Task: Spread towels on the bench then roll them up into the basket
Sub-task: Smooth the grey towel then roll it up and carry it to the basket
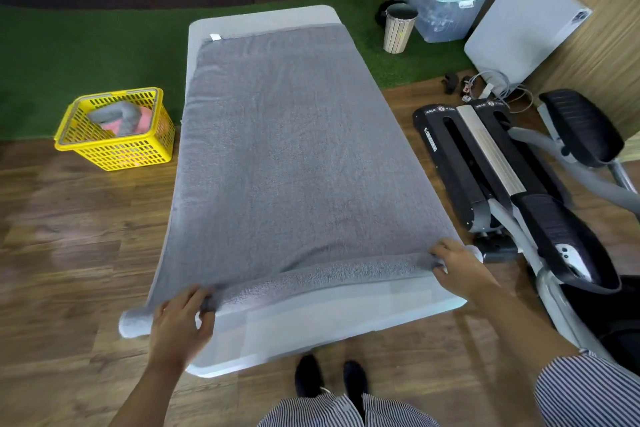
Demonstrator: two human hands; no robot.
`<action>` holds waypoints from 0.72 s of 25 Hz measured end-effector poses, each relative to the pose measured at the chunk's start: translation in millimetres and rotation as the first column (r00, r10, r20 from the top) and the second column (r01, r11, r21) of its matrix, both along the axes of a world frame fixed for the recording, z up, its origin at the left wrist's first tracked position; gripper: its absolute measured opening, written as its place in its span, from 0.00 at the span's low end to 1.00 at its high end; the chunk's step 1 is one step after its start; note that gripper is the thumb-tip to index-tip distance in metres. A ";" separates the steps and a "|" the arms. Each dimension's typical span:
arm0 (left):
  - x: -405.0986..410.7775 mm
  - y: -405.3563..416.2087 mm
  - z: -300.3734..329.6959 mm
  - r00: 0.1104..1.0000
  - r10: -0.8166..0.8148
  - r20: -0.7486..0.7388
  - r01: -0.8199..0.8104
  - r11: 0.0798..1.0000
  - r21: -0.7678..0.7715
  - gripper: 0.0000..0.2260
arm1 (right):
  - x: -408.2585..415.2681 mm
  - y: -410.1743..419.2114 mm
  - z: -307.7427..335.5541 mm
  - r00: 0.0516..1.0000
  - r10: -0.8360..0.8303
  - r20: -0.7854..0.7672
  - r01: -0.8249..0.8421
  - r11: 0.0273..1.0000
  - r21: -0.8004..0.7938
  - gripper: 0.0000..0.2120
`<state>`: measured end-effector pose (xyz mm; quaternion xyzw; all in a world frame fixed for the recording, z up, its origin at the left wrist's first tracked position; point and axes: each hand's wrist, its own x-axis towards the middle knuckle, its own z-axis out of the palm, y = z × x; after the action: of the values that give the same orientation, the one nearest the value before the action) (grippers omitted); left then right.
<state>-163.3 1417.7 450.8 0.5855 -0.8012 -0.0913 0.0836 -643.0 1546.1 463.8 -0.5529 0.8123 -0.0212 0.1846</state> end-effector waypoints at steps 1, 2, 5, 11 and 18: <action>-0.8 -1.5 1.8 1.000 0.008 0.010 -0.008 1.000 -0.002 0.17 | 0.4 -1.2 -0.2 1.000 -0.012 -0.004 0.012 1.000 -0.026 0.17; -2.4 -1.9 3.9 1.000 0.021 0.013 -0.021 1.000 -0.007 0.17 | 1.2 -2.2 -0.5 1.000 -0.024 -0.007 0.023 0.998 -0.054 0.18; -7.2 -2.7 8.1 1.000 0.030 -0.001 -0.030 1.000 0.004 0.18 | 1.9 -2.5 -6.8 0.999 -0.041 0.000 0.041 0.996 -0.081 0.17; -5.6 -5.3 7.9 0.993 -0.024 0.114 0.012 0.994 0.105 0.24 | 0.7 -1.8 -7.5 0.996 -0.023 0.084 0.023 1.000 -0.002 0.20; -6.3 -5.8 9.7 0.996 -0.034 0.080 0.029 0.997 0.067 0.19 | 1.0 -7.2 -0.6 1.000 -0.006 0.000 0.006 1.000 0.027 0.11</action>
<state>-169.6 1411.9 460.5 0.5783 -0.8097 -0.0949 0.0303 -642.0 1538.9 463.2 -0.5479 0.8141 -0.0107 0.1921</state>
